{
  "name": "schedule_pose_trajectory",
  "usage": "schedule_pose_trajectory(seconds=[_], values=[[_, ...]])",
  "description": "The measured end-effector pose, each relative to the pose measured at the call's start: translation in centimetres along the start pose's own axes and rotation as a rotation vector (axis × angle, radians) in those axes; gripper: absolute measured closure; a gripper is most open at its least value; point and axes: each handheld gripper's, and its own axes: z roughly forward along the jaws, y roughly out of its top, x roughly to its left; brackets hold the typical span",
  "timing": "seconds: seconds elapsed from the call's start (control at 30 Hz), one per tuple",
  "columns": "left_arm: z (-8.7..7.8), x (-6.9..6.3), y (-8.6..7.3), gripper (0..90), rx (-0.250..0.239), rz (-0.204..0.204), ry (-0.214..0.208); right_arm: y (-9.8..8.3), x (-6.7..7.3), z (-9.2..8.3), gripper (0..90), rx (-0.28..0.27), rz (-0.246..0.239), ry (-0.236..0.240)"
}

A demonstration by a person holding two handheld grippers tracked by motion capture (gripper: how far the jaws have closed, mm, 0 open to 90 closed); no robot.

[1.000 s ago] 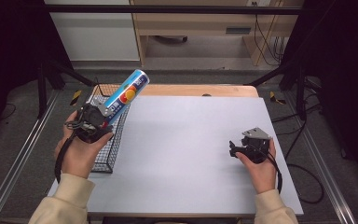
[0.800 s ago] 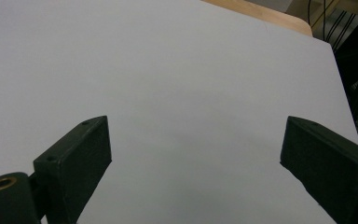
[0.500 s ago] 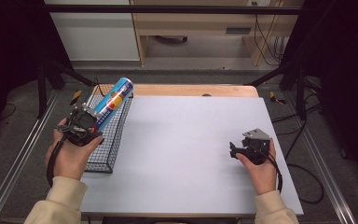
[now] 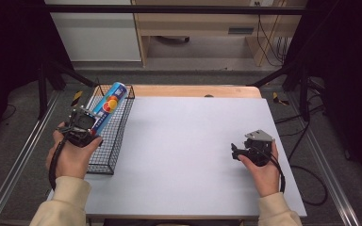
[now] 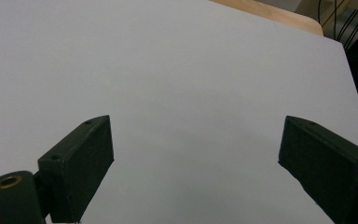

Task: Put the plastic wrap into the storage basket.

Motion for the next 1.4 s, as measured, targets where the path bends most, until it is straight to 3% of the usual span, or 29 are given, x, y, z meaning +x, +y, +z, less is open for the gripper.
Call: schedule_pose_trajectory(seconds=[0.4,0.83,1.4], values=[[1.5,0.4,-1.0,31.6,0.052,-0.029,-0.008,0.0,0.3,0.2,10.2,0.009,-0.004,0.005],[3.1,0.2,-1.4,31.6,0.13,-0.015,-0.009,-0.1,0.4,0.3,10.1,0.023,-0.01,0.017],[4.3,0.1,-1.6,31.6,0.183,-0.011,-0.034,-0.2,0.6,0.6,9.2,0.045,-0.014,0.03]])
